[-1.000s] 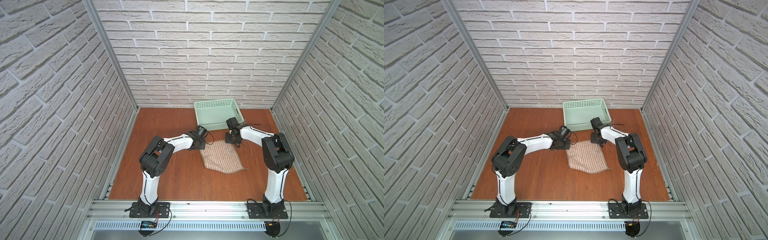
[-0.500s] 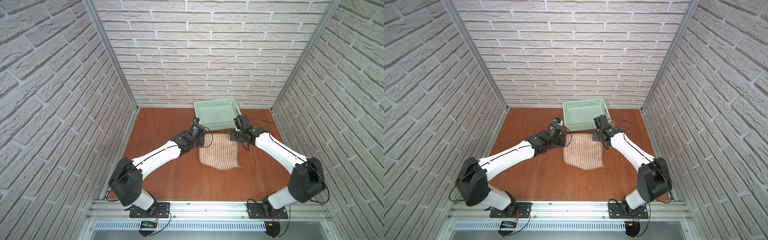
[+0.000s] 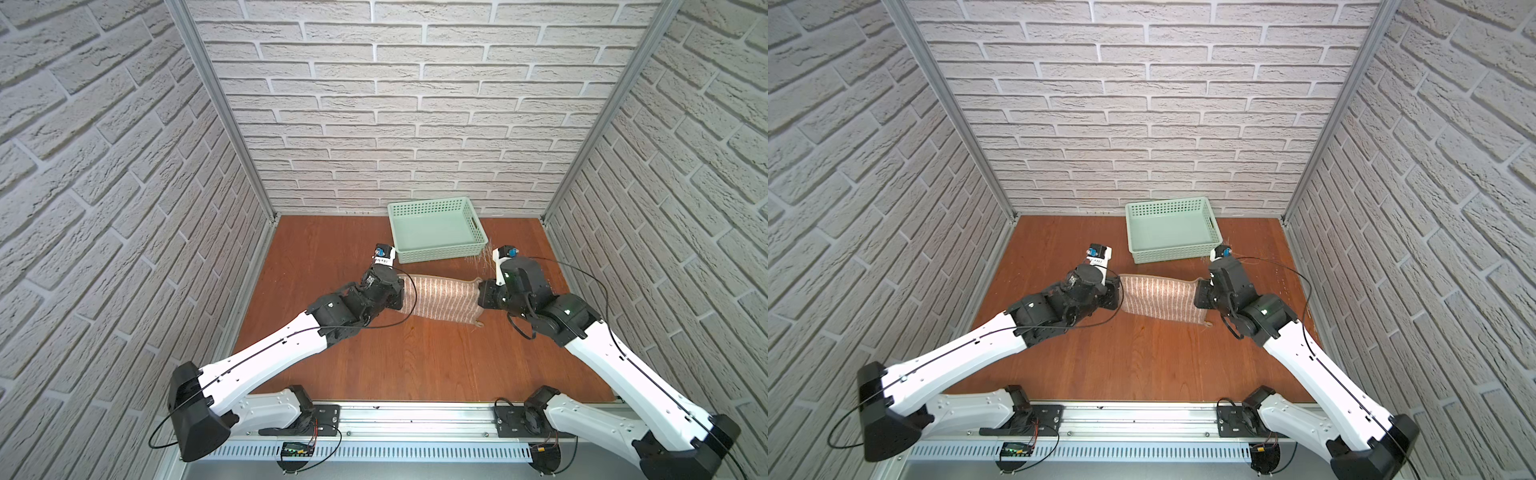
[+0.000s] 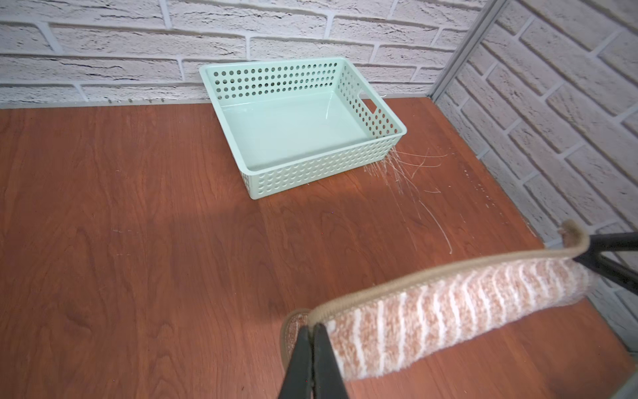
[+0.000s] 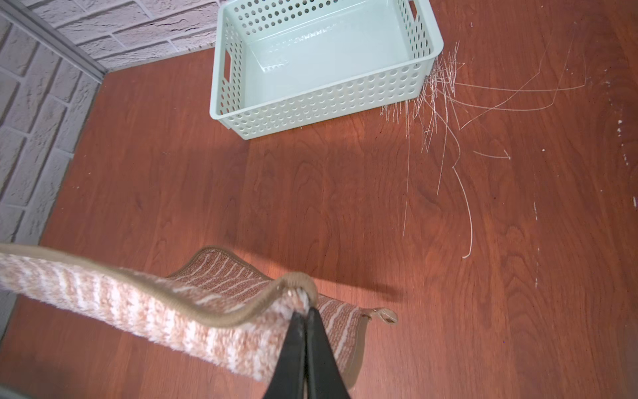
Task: Fold the square dishcloth
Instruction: Flatten out the cleaning item at the center of the board.
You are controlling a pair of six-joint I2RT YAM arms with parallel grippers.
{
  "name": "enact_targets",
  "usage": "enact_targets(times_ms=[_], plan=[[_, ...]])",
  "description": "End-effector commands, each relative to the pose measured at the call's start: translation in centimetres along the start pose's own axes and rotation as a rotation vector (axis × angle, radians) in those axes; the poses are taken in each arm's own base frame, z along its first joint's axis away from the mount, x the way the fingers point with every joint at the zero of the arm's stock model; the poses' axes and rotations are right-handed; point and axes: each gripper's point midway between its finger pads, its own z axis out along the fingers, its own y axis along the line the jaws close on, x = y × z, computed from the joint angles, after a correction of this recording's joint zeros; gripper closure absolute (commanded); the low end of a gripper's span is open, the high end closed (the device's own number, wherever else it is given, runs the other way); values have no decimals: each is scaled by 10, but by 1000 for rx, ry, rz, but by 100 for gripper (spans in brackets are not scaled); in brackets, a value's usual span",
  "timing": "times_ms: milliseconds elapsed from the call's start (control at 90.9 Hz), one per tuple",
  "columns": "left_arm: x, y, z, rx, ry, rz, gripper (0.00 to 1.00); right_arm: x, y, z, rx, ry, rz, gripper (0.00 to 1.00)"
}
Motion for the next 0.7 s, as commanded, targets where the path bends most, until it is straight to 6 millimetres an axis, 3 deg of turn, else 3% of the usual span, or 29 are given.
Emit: enact_targets(times_ms=[0,154,275,429,539,693], plan=[[10,6,-19,-11,-5,-46,100,33,-3,-7,-12,90,41,96],[35,-3,-42,40,50,-106,100,63,4,-25,-93,162,106,96],[54,-13,-49,61,111,-130,100,79,4,-39,-116,213,141,96],[65,-5,-44,-45,164,-126,100,92,-4,-32,-63,274,142,96],[60,11,-26,-154,171,-99,100,85,-11,-10,30,249,87,97],[51,28,33,-126,199,-152,100,46,-23,30,231,155,-18,97]])
